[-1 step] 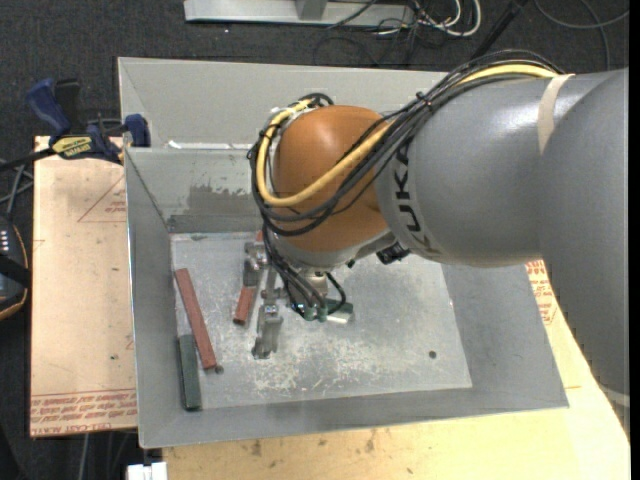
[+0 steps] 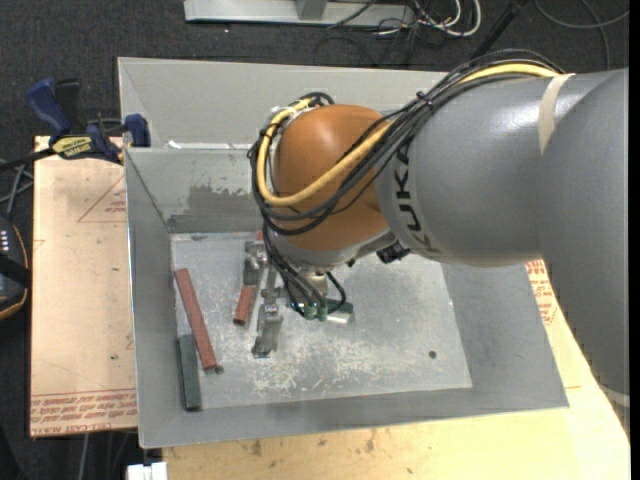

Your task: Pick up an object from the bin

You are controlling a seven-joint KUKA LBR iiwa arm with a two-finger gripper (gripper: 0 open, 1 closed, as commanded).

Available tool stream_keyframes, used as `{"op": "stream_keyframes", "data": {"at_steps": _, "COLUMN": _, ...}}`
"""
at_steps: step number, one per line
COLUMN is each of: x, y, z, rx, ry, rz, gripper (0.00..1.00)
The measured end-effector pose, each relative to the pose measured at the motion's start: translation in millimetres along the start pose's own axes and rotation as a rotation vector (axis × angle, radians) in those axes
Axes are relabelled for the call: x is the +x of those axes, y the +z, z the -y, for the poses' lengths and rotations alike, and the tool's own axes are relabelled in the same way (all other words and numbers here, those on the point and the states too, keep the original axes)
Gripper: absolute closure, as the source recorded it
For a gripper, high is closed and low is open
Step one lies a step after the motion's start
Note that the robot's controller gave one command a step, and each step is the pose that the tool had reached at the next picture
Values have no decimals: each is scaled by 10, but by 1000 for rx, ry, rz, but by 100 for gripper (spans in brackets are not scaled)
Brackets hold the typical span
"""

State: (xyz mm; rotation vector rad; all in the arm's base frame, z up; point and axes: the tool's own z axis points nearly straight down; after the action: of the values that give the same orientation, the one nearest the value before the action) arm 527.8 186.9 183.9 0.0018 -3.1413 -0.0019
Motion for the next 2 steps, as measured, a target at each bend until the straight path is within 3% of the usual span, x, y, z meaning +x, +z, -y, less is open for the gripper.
{"op": "stream_keyframes", "data": {"at_steps": 1, "x": 42, "y": -176, "z": -178, "rx": 3, "ry": -136, "rz": -3, "gripper": 0}}
{"op": "stream_keyframes", "data": {"at_steps": 2, "x": -466, "y": 20, "z": -51, "rx": -5, "ry": -292, "rz": 13, "gripper": 0}}
